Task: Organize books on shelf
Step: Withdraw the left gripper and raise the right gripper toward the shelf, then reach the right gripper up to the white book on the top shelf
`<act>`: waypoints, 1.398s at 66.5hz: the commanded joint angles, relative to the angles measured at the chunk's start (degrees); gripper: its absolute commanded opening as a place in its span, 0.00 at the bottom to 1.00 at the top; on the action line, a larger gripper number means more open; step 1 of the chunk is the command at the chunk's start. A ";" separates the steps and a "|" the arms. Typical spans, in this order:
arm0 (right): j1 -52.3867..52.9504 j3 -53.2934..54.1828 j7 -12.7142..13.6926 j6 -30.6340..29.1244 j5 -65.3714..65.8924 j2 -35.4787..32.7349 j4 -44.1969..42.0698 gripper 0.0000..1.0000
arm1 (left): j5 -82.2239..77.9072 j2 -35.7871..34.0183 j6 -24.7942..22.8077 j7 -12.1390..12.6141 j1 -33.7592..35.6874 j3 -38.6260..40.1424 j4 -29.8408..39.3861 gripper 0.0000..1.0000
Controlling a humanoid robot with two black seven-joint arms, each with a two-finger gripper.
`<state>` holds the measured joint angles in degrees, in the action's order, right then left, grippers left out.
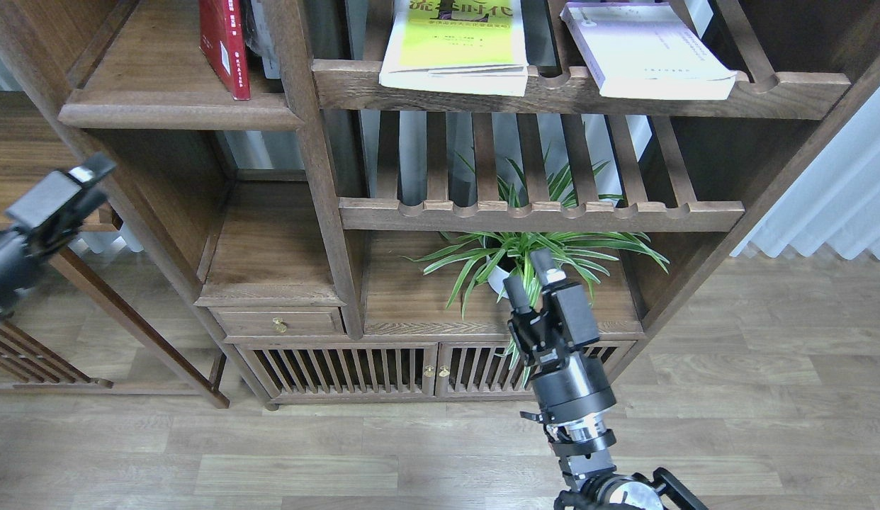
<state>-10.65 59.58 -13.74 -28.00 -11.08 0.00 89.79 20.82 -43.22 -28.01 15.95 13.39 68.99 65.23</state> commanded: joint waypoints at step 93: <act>18.30 16.71 2.14 23.96 -7.29 0.00 3.64 0.99 | -5.44 -0.47 0.01 0.75 14.65 -8.25 -25.07 1.00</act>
<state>5.76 75.10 -11.62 -4.41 -17.76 0.00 93.46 15.38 -43.69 -28.00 16.70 26.44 61.78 41.12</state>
